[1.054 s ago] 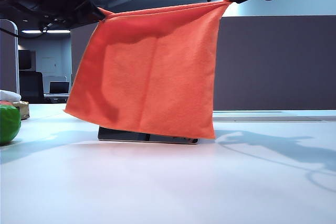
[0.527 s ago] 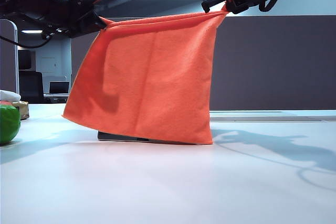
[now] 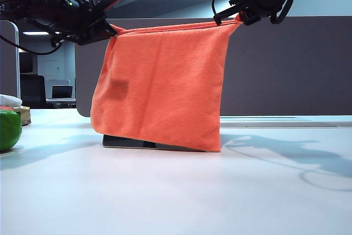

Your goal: Pick up the cloth from the table and use it to cover the mirror.

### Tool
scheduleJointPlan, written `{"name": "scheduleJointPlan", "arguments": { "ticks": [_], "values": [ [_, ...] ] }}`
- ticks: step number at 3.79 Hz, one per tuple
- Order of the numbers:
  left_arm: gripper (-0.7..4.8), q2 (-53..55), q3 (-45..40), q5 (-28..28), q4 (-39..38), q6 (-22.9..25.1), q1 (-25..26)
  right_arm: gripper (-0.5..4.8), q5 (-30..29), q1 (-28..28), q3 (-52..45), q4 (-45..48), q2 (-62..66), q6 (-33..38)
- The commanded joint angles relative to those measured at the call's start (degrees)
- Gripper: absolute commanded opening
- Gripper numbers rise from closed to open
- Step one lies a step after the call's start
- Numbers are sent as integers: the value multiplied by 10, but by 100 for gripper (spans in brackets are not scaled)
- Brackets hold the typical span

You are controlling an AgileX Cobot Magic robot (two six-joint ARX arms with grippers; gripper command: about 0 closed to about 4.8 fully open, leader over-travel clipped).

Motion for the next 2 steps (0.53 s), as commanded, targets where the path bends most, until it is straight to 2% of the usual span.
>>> {"name": "scheduleJointPlan", "arguments": {
  "ticks": [1, 2],
  "values": [
    [158, -1, 1, -50, -22, 1, 6, 227, 11, -3, 3, -41, -1, 3],
    [159, -1, 1, -50, -22, 1, 6, 290, 5, -1, 3, -50, -4, 3]
  ]
}}
